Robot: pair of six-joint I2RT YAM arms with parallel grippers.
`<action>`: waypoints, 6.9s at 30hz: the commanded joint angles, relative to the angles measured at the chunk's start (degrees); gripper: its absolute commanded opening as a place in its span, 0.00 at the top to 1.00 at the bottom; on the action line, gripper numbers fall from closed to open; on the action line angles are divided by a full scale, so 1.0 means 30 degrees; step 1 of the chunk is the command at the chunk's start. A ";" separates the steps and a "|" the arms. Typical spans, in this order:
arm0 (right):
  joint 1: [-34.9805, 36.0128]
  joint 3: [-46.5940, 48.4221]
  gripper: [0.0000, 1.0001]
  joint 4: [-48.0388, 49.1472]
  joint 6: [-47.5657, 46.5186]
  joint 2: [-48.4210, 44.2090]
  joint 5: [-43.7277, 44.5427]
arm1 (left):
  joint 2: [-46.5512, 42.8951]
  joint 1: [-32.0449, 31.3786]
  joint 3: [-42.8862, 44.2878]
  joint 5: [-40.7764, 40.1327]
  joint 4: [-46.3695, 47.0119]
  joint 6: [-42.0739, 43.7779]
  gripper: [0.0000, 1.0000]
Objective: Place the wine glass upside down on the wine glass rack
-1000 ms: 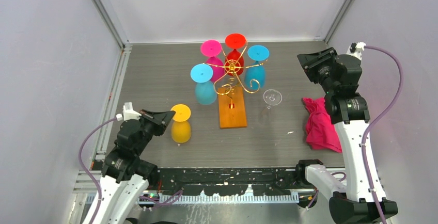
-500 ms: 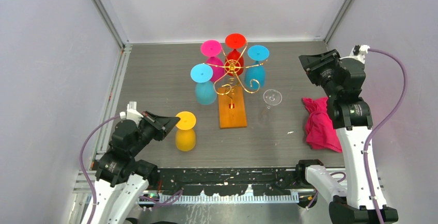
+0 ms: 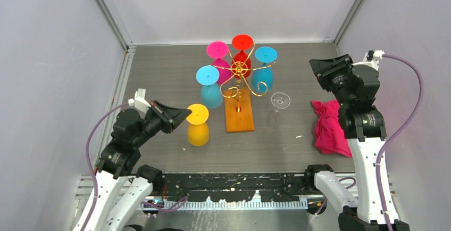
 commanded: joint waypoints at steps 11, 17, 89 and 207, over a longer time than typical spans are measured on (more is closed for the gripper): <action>-0.0070 0.0301 0.60 -0.0110 0.0061 -0.0296 0.0221 | 0.3941 -0.1915 0.4010 0.0674 0.4596 0.0891 0.99; -0.0079 0.0299 0.60 -0.0024 0.0105 -0.0242 0.0192 | 0.5096 -0.3080 0.5897 0.0429 0.4700 0.1342 0.99; -0.0075 0.0817 0.60 -0.0122 -0.1021 0.0031 0.1031 | 1.1664 -1.0482 0.9021 -0.8991 0.7067 0.1862 0.99; 0.0776 0.1308 0.60 -0.0604 -0.1814 0.0459 0.1869 | 0.8677 -1.1187 0.5789 -1.3685 0.7179 0.1236 1.00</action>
